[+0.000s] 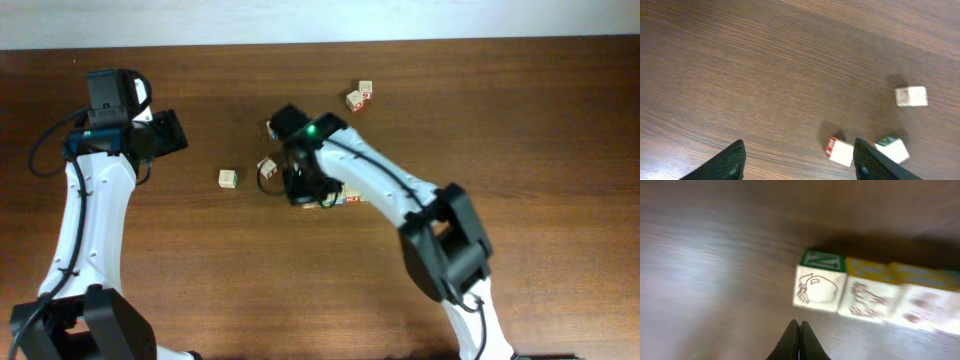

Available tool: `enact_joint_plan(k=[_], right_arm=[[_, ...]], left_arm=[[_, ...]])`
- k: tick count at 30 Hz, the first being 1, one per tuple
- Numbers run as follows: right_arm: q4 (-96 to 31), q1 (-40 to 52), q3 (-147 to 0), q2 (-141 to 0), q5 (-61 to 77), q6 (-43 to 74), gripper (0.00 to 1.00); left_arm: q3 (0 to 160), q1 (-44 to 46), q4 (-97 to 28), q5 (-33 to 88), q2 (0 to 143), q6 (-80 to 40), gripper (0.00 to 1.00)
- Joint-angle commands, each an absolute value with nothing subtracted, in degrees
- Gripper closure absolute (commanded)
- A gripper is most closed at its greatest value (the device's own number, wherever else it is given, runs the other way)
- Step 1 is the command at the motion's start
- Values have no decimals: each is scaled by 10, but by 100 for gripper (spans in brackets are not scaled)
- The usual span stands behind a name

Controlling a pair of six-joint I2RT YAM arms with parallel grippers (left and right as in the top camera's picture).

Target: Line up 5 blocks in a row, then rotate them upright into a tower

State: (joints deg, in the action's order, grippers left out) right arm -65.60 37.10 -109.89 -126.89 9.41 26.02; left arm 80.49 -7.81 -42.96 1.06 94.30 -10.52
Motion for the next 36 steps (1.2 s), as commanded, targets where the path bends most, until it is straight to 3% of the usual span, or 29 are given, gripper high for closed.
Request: enact_joint_plan(k=[1, 6, 9, 12, 16, 23, 27, 36], right_arm=[[-666, 297, -1146, -1166, 77, 238, 95], [-729, 196, -1144, -1153, 69, 152, 95], [-734, 137, -1121, -1161, 111, 108, 96], [-716, 102, -1085, -1163, 191, 46, 96], [-689, 54, -1019, -1164, 276, -15, 96], [-607, 25, -914, -1164, 343, -41, 96], [-537, 26, -840, -1165, 372, -39, 96], [-489, 25, -808, -1165, 369, -17, 96]], left_arm=[[813, -70, -441, 108, 949, -106, 37], [813, -17, -477, 130, 949, -107, 36], [803, 21, -499, 138, 949, -107, 45], [785, 43, -497, 156, 949, -112, 61], [762, 73, -493, 155, 949, -123, 100], [695, 105, -427, 155, 949, -188, 100], [618, 127, -326, 157, 949, -225, 100], [544, 130, -187, 219, 998, -253, 100]])
